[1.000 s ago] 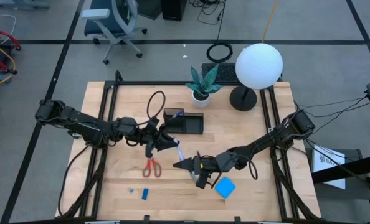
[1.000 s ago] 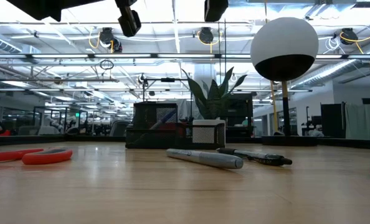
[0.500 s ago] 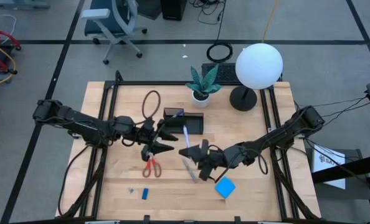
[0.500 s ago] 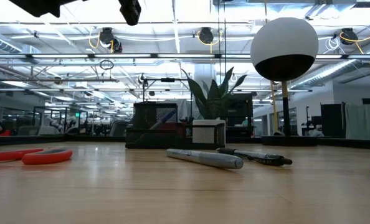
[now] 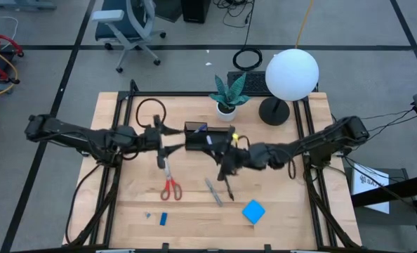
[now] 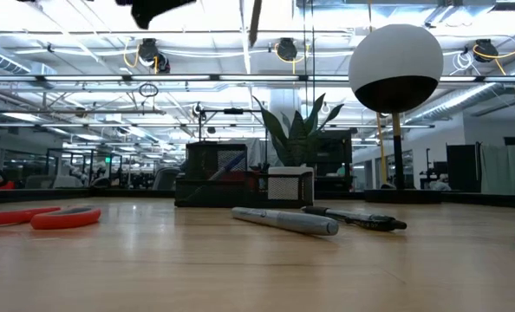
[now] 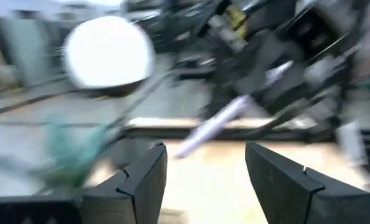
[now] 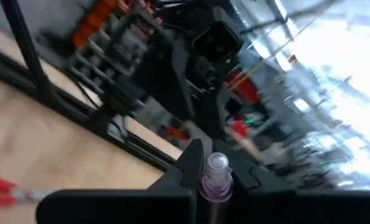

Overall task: Pick and place office supplies into organizer
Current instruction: Put the purple pen into the black desk organizer

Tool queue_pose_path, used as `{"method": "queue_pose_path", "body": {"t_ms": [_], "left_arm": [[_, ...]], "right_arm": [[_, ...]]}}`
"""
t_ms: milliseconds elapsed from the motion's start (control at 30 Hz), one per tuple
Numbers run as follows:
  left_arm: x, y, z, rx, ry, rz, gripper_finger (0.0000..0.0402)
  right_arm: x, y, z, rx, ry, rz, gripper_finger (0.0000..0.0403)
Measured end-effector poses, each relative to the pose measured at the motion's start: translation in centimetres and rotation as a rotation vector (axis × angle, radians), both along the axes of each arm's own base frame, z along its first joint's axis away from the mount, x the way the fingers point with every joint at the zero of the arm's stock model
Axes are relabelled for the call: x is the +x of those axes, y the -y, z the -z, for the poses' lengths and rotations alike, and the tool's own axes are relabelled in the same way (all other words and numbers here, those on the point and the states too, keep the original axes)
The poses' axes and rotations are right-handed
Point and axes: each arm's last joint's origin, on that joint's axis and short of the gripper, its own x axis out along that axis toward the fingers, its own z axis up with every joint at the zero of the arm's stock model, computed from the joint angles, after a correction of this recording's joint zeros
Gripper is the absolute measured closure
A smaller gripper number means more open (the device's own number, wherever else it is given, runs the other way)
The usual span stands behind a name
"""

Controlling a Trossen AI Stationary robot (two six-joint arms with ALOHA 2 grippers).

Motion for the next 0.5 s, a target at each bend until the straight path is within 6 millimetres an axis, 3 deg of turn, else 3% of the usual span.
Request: {"method": "queue_pose_path", "body": {"t_ms": [233,500], "left_arm": [[-0.8,-0.2,0.2,0.065,-0.064,-0.055,0.0176],[-0.8,-0.1,0.3,0.062,-0.066,-0.045,0.0176]], "right_arm": [[0.9,5.8,1.4,0.33,-0.02,-0.109,0.0388],[-1.6,10.6,5.5,0.45,0.131,-0.148,0.0388]]}}
